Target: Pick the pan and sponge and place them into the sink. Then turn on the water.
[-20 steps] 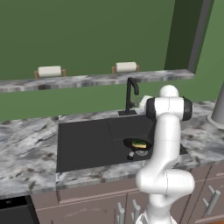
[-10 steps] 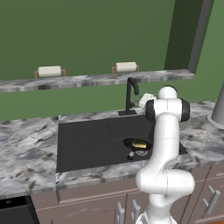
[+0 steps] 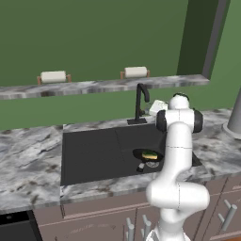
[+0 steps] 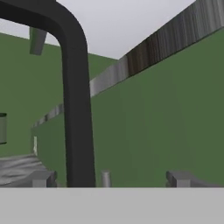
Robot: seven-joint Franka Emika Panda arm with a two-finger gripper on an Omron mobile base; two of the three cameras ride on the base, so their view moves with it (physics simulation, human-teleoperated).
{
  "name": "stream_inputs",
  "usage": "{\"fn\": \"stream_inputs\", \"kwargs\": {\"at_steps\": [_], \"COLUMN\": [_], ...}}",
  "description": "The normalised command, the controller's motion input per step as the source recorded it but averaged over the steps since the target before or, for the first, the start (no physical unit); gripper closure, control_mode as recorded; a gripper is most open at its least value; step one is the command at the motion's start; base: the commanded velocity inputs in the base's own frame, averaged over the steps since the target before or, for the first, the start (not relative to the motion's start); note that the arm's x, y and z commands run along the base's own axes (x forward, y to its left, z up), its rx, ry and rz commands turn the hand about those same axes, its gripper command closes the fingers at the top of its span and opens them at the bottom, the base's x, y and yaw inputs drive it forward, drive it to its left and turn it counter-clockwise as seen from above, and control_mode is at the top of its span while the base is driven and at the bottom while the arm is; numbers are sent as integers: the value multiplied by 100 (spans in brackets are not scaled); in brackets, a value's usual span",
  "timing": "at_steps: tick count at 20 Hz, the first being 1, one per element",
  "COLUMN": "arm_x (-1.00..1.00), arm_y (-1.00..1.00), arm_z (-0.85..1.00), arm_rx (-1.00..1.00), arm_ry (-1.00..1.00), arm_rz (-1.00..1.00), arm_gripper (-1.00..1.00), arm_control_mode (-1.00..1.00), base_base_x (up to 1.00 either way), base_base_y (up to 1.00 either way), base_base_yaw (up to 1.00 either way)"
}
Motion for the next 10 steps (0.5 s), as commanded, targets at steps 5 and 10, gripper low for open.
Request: {"fn": "stream_inputs", "kwargs": {"at_steps": [5,10], "arm_x": [35,39], "arm_y": [0,0], "arm_z": [-14,-15], "arm_rx": [0,0], "arm_ry": [-1,0], "arm_rz": [0,0], "arm_gripper": [-100,-100], "arm_control_mode": [-100,-100], "base_base_x": [0,0], "base_base_y": [0,0], "base_base_yaw": [0,0]}}
